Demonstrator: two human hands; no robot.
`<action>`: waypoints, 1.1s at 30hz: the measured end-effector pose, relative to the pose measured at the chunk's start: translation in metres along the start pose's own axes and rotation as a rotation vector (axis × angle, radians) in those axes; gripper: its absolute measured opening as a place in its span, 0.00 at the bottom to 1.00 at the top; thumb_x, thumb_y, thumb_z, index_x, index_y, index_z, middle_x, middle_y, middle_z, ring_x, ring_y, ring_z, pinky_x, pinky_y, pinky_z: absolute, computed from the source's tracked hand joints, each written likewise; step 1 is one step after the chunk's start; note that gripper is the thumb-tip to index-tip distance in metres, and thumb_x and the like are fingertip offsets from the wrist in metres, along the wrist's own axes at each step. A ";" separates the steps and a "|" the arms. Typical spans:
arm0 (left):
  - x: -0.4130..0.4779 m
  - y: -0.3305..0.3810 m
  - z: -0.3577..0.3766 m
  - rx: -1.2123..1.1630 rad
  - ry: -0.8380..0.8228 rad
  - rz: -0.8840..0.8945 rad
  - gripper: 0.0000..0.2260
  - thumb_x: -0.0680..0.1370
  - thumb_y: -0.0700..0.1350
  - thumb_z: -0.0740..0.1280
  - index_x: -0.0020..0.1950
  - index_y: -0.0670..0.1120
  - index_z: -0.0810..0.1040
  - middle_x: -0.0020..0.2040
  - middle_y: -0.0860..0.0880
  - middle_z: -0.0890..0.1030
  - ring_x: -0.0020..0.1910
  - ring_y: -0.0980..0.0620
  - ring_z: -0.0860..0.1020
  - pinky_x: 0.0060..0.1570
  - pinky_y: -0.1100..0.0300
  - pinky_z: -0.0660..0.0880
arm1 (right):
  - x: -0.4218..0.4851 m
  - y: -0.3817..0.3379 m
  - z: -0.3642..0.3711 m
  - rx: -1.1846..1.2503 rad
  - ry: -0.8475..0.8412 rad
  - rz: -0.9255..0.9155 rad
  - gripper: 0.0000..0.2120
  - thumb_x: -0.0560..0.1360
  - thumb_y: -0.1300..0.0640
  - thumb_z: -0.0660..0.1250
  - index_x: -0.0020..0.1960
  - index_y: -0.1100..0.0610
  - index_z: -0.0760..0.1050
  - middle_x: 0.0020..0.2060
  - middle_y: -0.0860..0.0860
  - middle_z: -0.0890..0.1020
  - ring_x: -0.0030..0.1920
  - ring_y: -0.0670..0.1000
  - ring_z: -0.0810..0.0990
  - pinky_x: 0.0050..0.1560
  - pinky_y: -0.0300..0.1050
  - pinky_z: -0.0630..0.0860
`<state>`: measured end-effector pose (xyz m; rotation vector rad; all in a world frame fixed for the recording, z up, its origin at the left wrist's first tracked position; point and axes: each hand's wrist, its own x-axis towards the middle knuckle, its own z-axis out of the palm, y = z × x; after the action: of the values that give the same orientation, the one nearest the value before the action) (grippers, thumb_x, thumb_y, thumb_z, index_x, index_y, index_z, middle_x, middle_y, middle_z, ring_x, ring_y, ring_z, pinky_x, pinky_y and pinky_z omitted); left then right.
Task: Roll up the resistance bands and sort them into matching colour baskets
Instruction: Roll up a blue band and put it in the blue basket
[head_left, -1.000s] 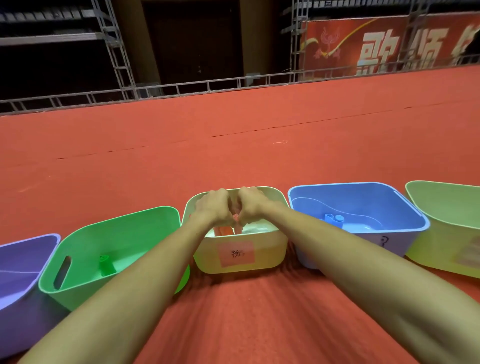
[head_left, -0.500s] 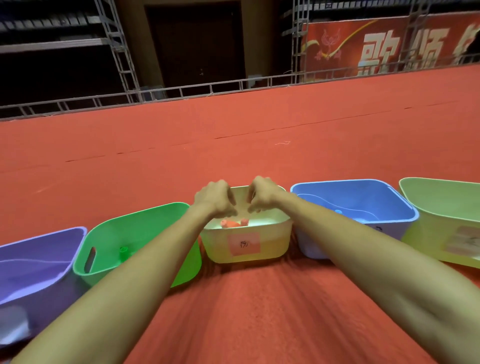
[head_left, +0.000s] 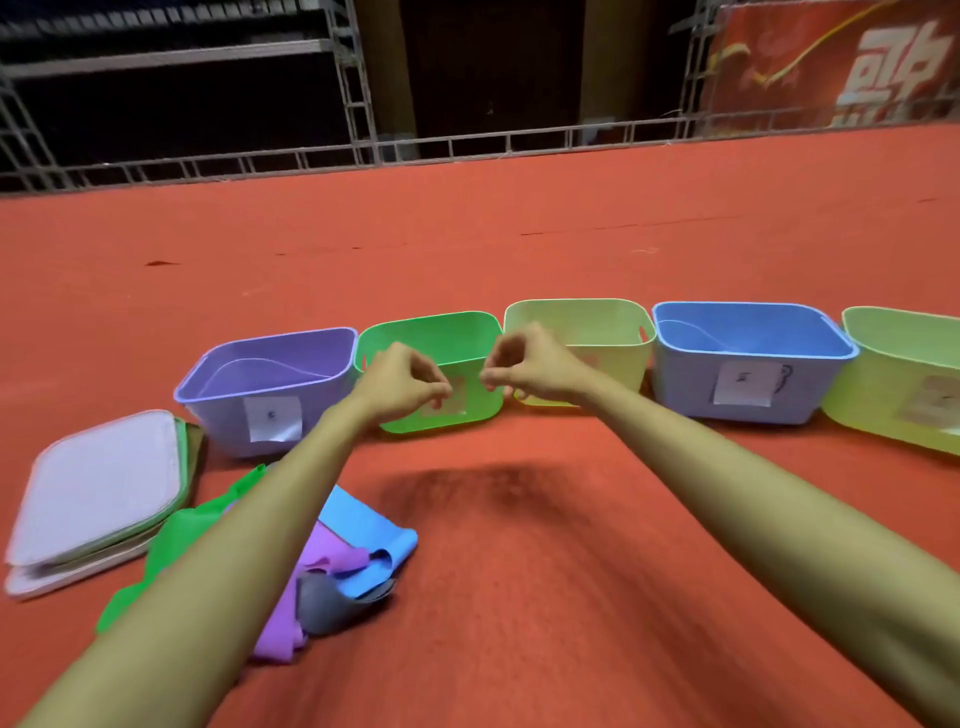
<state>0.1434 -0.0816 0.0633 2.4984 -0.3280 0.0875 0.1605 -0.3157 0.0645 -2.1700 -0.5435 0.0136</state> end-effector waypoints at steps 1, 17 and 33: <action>-0.017 -0.013 -0.005 0.004 -0.021 -0.021 0.06 0.75 0.43 0.76 0.38 0.49 0.87 0.33 0.52 0.86 0.34 0.55 0.81 0.45 0.51 0.80 | -0.009 -0.006 0.022 0.015 -0.136 0.032 0.03 0.76 0.62 0.74 0.43 0.61 0.82 0.37 0.58 0.86 0.34 0.51 0.83 0.31 0.43 0.79; -0.141 -0.133 0.028 0.007 -0.017 -0.248 0.10 0.72 0.42 0.75 0.31 0.52 0.83 0.30 0.56 0.83 0.28 0.63 0.76 0.41 0.55 0.77 | -0.073 -0.045 0.194 -0.533 -0.101 0.134 0.15 0.68 0.52 0.77 0.52 0.56 0.80 0.53 0.60 0.83 0.54 0.63 0.82 0.49 0.50 0.78; -0.079 0.043 0.090 -0.831 -0.089 -0.002 0.17 0.73 0.44 0.78 0.61 0.44 0.81 0.55 0.47 0.87 0.51 0.51 0.85 0.55 0.56 0.80 | -0.079 -0.019 0.030 -0.012 0.450 -0.037 0.05 0.72 0.58 0.69 0.37 0.53 0.77 0.33 0.48 0.82 0.35 0.48 0.77 0.42 0.50 0.77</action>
<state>0.0547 -0.1511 0.0040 1.6799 -0.3146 -0.1384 0.0757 -0.3138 0.0463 -2.0838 -0.3222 -0.4868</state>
